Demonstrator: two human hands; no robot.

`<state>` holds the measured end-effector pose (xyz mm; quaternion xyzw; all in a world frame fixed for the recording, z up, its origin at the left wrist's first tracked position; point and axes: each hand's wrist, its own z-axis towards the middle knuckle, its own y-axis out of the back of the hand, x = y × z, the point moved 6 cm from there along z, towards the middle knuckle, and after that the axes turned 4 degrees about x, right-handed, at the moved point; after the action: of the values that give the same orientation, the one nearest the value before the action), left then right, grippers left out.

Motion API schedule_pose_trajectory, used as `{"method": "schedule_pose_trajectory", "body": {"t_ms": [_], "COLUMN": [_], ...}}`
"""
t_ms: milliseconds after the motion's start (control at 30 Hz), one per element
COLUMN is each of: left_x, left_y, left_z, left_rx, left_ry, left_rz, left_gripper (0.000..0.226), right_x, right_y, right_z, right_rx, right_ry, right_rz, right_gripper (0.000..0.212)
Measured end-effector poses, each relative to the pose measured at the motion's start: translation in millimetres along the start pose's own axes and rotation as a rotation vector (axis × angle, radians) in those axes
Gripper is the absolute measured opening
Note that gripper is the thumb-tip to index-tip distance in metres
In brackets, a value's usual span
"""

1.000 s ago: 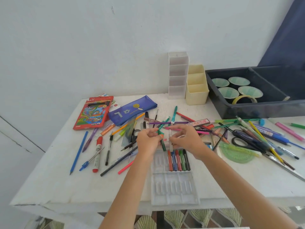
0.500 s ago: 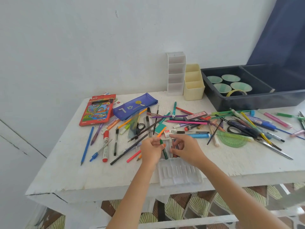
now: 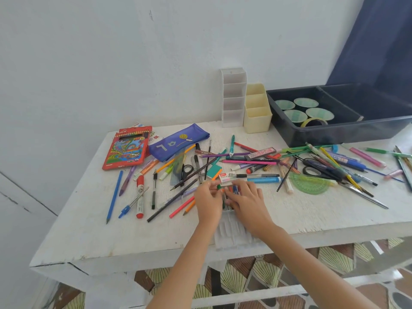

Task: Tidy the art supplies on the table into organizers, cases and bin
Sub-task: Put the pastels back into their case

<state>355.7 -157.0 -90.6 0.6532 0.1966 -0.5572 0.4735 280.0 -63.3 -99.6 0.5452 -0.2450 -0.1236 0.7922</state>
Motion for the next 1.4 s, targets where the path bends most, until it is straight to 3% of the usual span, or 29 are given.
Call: {"method": "schedule_pose_trajectory", "body": {"t_ms": [167, 267, 433, 633, 700, 800, 867, 1167, 1267, 1333, 1400], "left_x": [-6.2, -5.2, 10.7, -6.0, -7.6, -10.4, -8.5, -9.8, -9.8, -12.1, -17.8], "left_y": [-7.6, -13.3, -14.6, -15.5, -13.7, -14.2, -5.5, -8.1, -7.4, -6.7, -6.2], "left_z": [-3.5, -7.1, -3.4, -20.6, -23.8, -21.3, -17.3, -25.0, -23.3, -18.7, -16.7], "left_rx": [0.03, 0.084, 0.142, 0.084, 0.053, 0.176, 0.179, 0.171, 0.203, 0.228, 0.215], "left_ry": [-0.088, -0.121, -0.06, -0.174, -0.147, -0.117, -0.131, -0.252, -0.256, -0.232, -0.225], "left_rz": [0.198, 0.329, 0.259, 0.273, 0.365, 0.463, 0.748, 0.978, 1.012, 0.986, 0.956], "left_gripper": [0.011, 0.017, 0.02, 0.015, 0.009, 0.006, 0.019, 0.021, 0.022, 0.021, 0.025], "right_x": [-0.8, -0.8, 1.6, 3.0, 2.8, 3.6, 3.0, 10.2, 8.2, 4.5, -3.8], "right_y": [-3.1, -5.9, -4.9, -5.1, -5.6, -3.4, -4.6, -12.5, -9.5, 0.0, 17.9], "right_z": [-2.2, -1.3, -4.7, -6.7, -7.0, -6.5, -6.7, -14.5, -14.3, -12.1, -14.4], "right_rx": [0.06, 0.112, 0.158, 0.195, 0.209, 0.217, 0.259, 0.371, 0.388, 0.385, 0.276], "right_ry": [0.013, -0.001, 0.017, 0.01, 0.009, 0.027, 0.031, 0.055, 0.054, 0.003, -0.095], "right_rz": [0.059, 0.094, 0.12, 0.097, 0.094, 0.089, 0.062, -0.064, -0.009, 0.263, 0.562], "right_gripper": [0.022, 0.032, 0.039, 0.051, 0.059, 0.068, 0.066, 0.092, 0.072, 0.052, 0.045]}}
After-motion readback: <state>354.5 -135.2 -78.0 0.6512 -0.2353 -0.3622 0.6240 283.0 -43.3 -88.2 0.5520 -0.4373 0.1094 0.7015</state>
